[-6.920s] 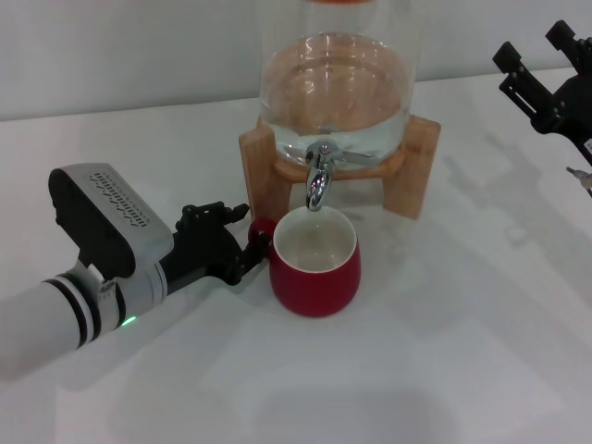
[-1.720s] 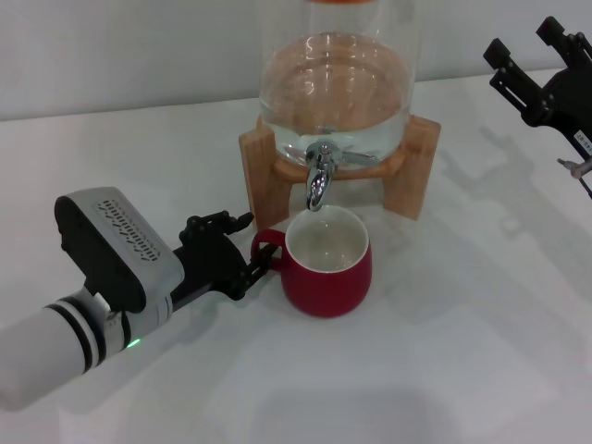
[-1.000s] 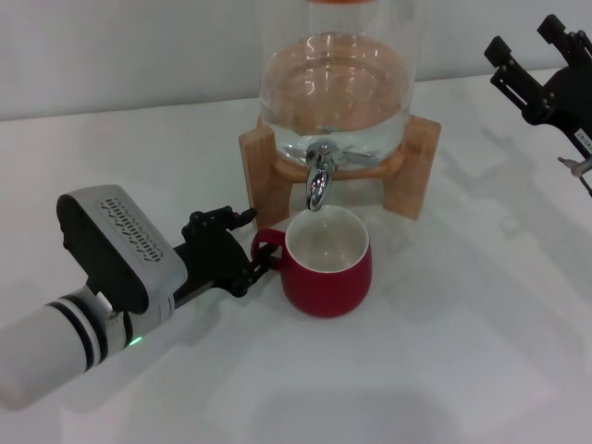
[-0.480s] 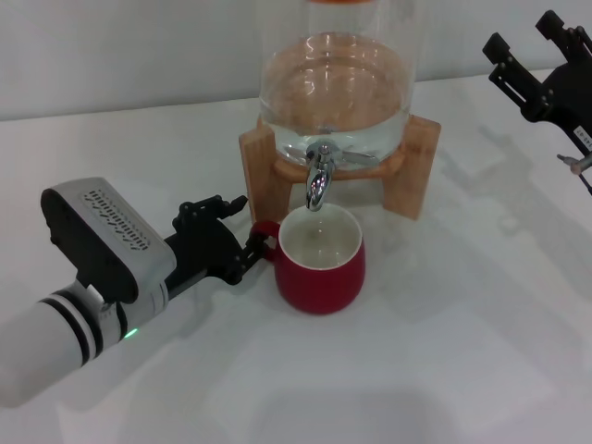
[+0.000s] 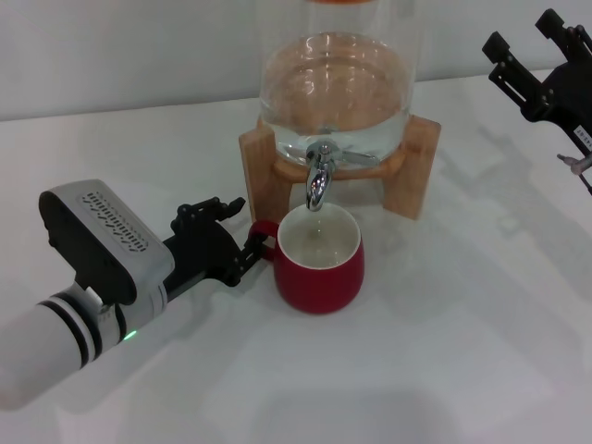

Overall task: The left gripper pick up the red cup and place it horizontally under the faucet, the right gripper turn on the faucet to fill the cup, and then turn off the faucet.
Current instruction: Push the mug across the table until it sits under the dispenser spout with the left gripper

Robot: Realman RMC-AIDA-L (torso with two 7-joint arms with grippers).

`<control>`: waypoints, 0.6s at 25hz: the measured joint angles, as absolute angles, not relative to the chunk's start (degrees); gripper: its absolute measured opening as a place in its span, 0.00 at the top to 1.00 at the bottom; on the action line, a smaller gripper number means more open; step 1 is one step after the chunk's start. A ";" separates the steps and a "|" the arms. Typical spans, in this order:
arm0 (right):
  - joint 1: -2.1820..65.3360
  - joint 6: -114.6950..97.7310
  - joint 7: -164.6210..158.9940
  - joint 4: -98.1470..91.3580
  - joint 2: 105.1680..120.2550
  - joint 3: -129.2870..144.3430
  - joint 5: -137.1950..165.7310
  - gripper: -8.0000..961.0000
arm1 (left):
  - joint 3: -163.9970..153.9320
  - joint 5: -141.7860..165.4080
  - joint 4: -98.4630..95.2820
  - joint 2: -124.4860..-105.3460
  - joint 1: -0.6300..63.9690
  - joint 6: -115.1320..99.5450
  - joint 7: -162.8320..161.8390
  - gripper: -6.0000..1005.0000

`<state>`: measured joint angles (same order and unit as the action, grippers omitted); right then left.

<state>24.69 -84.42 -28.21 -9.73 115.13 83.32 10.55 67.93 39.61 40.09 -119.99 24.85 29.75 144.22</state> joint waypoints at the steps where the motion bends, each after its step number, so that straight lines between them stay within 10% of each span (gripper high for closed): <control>1: 24.69 -84.42 -28.21 -9.74 115.13 83.32 10.54 0.13 | 67.79 39.60 40.04 -119.97 24.88 29.76 144.23 0.52; 15: 24.69 -84.61 -28.21 -9.76 115.14 83.32 10.54 0.13 | 67.66 36.89 39.98 -120.04 24.35 30.14 144.23 0.52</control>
<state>24.69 -84.61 -28.21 -9.76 115.14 83.32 10.54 67.66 36.89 39.98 -120.04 24.35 30.14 144.23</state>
